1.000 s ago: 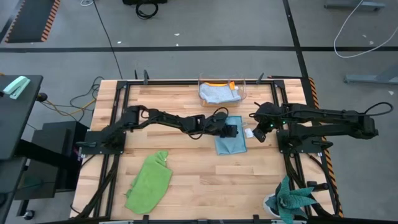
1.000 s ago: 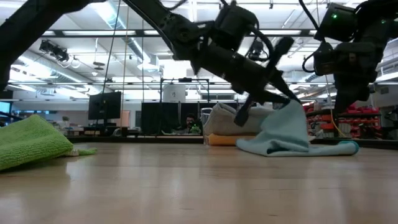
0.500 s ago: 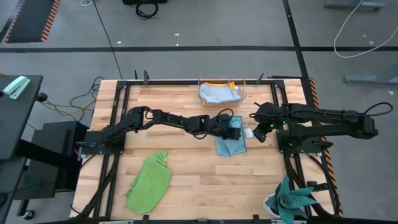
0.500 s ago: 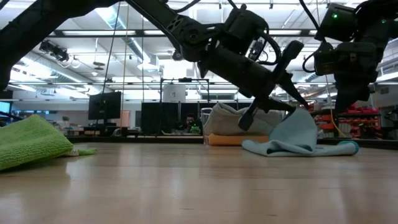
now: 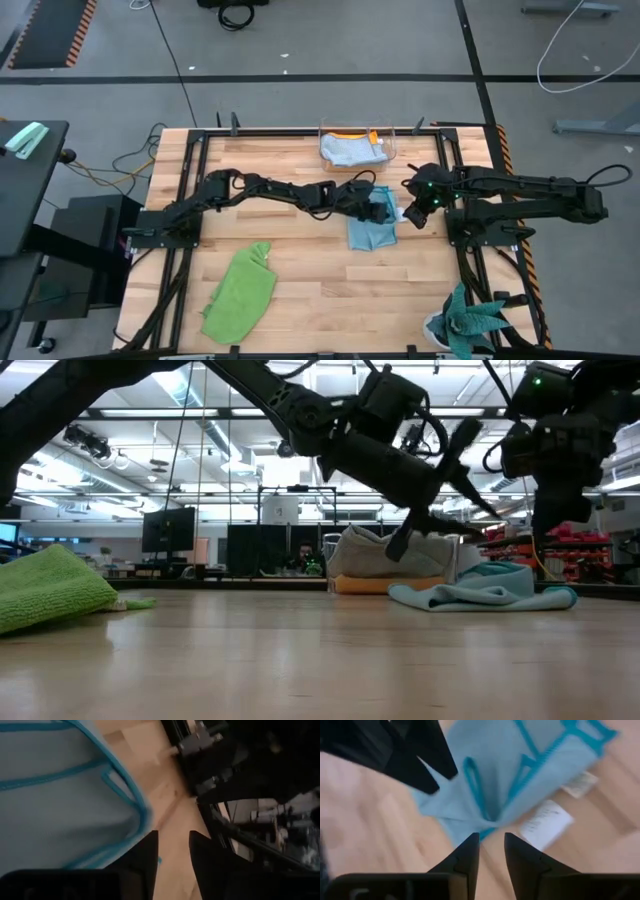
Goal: Fold microfiber towels
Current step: Fold the blue microfiber cloth
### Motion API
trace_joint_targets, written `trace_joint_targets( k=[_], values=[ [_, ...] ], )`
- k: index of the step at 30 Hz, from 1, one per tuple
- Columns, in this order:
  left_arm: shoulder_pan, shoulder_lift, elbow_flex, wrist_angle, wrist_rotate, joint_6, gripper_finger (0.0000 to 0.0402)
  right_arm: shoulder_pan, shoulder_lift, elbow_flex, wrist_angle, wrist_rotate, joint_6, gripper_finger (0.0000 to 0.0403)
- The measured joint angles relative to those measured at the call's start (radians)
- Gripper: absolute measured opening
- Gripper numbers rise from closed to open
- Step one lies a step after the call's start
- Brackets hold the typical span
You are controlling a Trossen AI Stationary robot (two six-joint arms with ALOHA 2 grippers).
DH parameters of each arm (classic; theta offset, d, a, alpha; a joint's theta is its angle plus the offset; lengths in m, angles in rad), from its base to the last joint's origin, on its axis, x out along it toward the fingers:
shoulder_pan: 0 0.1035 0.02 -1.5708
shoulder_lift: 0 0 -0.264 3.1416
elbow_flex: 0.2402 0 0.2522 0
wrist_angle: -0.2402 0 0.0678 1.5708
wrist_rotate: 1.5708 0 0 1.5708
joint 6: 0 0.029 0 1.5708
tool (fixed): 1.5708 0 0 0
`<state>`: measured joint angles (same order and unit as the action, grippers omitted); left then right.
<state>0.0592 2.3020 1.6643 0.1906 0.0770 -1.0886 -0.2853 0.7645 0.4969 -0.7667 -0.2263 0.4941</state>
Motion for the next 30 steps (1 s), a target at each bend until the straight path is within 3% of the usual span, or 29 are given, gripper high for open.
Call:
trace_joint_targets(
  k=[2,12,22,30],
  values=[
    [0.008,-0.012,0.002,-0.016,0.028,0.012,0.0119,0.001,0.003,0.000,0.033,-0.023,0.031,0.0103],
    [0.066,-0.071,0.000,-0.488,0.021,0.055,0.0071,0.001,0.129,0.000,0.178,-0.022,0.073,0.0079],
    [0.078,-0.071,0.000,-0.532,-0.041,0.080,0.0029,0.001,0.349,0.000,0.332,-0.006,0.014,0.0008],
    [0.099,-0.071,0.000,-0.569,-0.084,0.085,0.0008,0.000,0.486,0.000,0.345,0.031,0.026,0.0009]
  ],
)
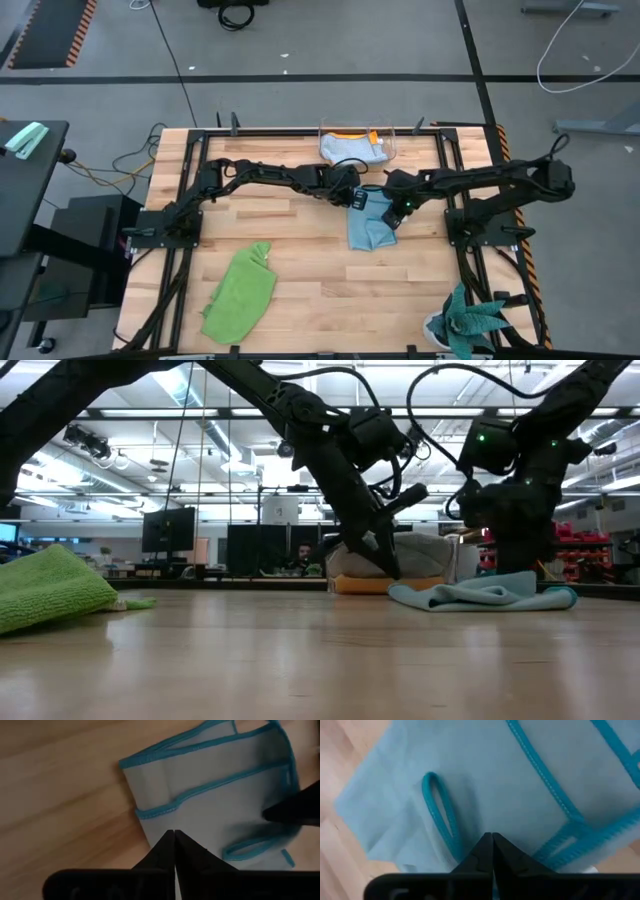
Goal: Fold microfiber towels
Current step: Fold the blue microfiber cloth
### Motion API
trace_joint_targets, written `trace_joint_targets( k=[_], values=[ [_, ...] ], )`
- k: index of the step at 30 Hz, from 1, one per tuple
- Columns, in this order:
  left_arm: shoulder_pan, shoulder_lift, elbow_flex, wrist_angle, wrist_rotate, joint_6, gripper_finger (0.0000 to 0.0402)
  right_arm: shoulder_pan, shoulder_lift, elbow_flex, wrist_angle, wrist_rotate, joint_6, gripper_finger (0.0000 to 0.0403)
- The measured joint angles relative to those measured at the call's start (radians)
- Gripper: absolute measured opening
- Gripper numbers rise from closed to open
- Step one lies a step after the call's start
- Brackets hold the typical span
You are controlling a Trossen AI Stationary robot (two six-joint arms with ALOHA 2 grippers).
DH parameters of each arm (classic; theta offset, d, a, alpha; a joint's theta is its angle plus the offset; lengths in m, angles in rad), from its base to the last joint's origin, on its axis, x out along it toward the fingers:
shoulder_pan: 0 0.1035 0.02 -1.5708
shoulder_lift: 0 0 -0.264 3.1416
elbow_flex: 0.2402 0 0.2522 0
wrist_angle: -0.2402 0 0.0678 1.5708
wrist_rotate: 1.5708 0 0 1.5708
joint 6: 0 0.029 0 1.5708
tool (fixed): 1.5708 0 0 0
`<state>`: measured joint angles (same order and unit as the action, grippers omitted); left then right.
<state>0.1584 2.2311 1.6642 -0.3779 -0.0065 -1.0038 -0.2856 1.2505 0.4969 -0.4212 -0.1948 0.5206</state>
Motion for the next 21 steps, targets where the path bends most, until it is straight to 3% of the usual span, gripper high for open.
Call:
trace_joint_targets(
  k=[11,21],
  values=[
    [-0.013,0.013,-0.002,0.012,0.010,0.021,0.0019,0.003,-0.031,0.000,-0.129,0.093,0.006,0.0003],
    [-0.011,0.035,-0.002,0.017,-0.021,0.032,0.0016,0.059,-0.114,0.000,-0.392,0.195,0.026,0.0003]
  ],
)
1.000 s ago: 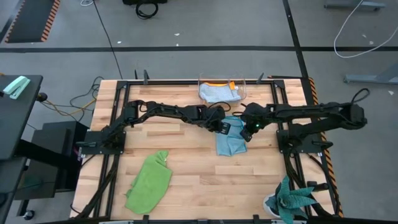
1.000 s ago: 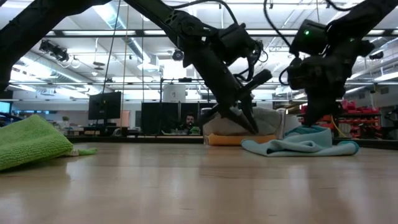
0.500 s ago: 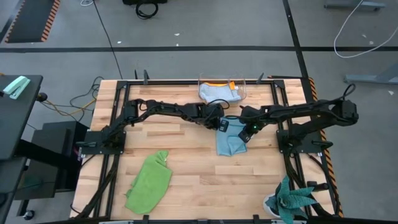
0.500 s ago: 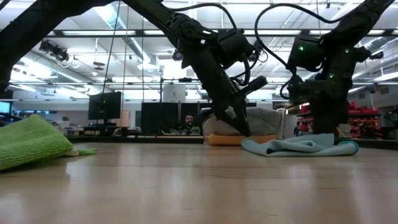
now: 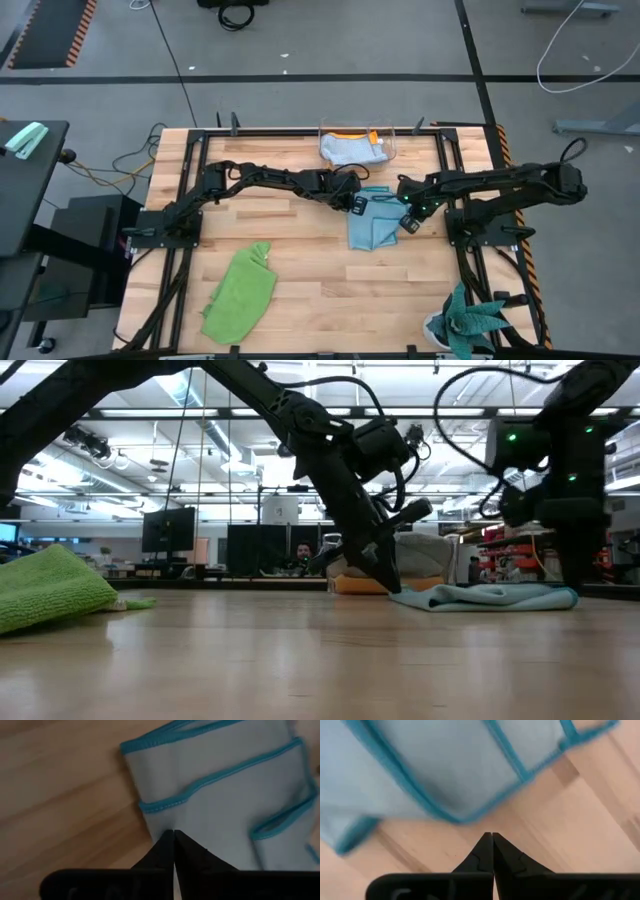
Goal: Fold microfiber towels
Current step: Fold the blue microfiber cloth
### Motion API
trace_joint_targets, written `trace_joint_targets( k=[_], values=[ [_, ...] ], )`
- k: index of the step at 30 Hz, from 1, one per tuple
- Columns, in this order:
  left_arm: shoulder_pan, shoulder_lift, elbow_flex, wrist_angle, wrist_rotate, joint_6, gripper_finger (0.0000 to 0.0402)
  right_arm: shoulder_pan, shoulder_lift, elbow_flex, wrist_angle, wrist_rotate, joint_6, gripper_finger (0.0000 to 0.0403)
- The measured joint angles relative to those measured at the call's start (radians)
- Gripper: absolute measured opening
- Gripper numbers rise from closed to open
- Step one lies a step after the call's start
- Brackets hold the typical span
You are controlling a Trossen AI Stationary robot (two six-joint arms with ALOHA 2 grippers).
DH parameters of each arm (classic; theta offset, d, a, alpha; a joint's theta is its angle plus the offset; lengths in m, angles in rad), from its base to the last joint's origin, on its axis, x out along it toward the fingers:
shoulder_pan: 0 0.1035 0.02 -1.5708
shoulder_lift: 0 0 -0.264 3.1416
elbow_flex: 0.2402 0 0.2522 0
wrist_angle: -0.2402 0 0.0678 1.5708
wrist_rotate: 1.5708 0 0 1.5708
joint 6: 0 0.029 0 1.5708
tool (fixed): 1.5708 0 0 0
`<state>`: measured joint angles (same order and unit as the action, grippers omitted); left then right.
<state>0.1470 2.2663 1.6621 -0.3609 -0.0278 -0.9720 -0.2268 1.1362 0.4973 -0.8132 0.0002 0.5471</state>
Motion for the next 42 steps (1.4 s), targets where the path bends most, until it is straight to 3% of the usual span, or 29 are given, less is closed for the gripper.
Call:
trace_joint_targets(
  k=[6,11,21,29,42],
  values=[
    [0.002,0.006,0.000,0.001,-0.005,0.000,0.0028,0.115,-0.096,0.011,-0.003,-0.001,0.003,0.0002],
    [0.000,0.009,0.000,0.008,-0.003,-0.001,0.0014,0.152,-0.112,0.051,0.204,0.007,-0.011,0.0001],
    [0.002,0.008,0.000,0.027,0.005,-0.036,0.0020,0.052,0.166,0.052,0.409,-0.019,-0.100,0.0000],
    [0.002,0.008,0.000,0.030,0.006,-0.044,0.0008,0.060,0.256,0.052,0.495,-0.073,-0.102,0.0000],
    [0.031,0.008,0.000,0.023,0.025,-0.038,0.0013,0.357,0.138,0.051,0.371,-0.105,0.105,0.0000]
  ],
)
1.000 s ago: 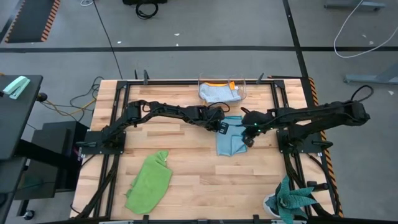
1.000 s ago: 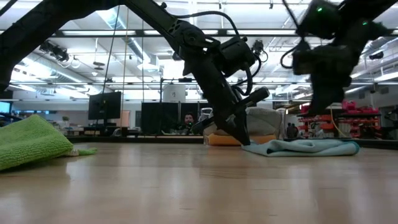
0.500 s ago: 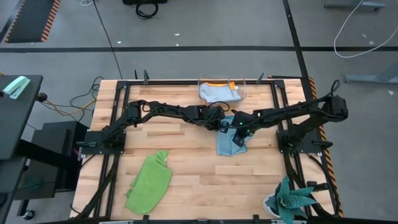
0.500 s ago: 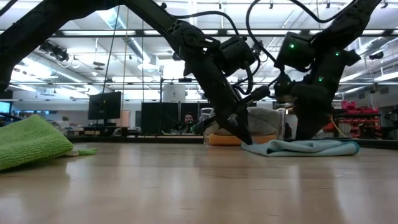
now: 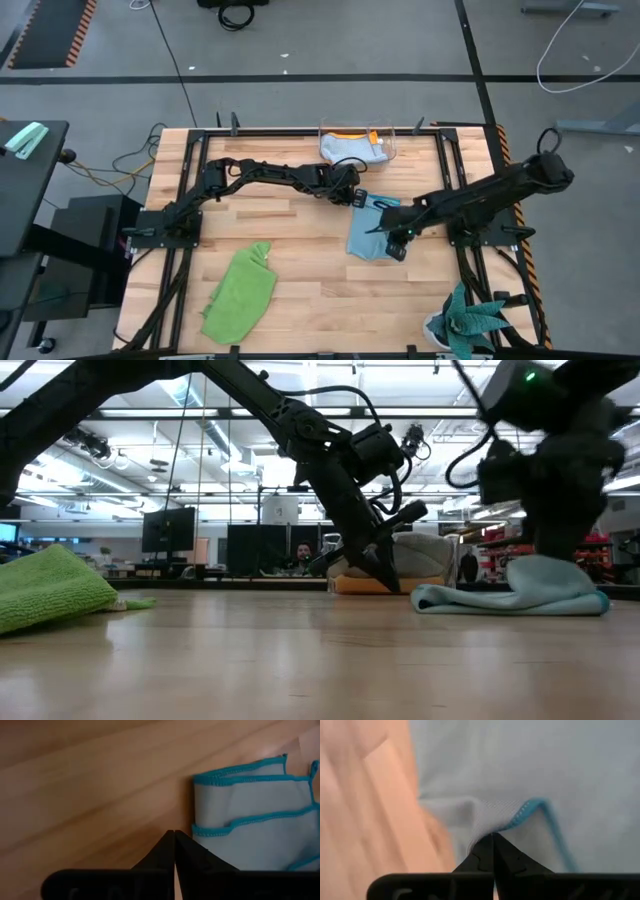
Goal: Fold microfiber towels
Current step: Fold the blue microfiber cloth
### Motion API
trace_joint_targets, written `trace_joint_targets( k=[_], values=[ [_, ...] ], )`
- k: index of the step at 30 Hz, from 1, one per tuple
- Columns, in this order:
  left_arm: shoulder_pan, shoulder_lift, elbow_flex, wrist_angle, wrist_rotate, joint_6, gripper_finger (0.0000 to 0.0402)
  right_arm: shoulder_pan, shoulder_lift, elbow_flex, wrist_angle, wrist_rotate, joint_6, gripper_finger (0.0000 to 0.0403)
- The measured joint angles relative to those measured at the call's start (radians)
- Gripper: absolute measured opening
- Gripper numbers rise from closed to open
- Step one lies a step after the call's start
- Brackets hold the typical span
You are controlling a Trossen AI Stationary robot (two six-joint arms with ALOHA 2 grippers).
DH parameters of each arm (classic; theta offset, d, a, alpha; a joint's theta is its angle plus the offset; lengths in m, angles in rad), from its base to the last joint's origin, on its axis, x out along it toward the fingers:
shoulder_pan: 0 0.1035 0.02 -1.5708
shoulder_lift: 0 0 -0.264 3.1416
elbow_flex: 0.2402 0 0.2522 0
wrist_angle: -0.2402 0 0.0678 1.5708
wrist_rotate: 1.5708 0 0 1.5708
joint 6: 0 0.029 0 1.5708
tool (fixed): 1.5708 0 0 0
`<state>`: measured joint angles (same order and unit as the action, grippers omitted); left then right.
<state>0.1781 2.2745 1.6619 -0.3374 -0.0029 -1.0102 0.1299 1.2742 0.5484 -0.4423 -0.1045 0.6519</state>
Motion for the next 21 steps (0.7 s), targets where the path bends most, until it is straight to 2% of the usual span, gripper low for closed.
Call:
trace_joint_targets(
  k=[5,13,21],
  values=[
    [0.002,0.000,0.000,0.002,0.005,0.009,0.0007,0.107,-0.034,0.000,-0.059,0.003,0.082,0.0000],
    [0.004,-0.001,0.000,0.003,0.025,0.012,0.0032,0.301,-0.035,0.000,-0.136,-0.001,0.177,0.0000],
    [0.004,-0.008,0.000,-0.026,0.161,0.055,0.0015,0.322,-0.093,0.000,-0.156,0.042,0.189,0.0002]
  ],
)
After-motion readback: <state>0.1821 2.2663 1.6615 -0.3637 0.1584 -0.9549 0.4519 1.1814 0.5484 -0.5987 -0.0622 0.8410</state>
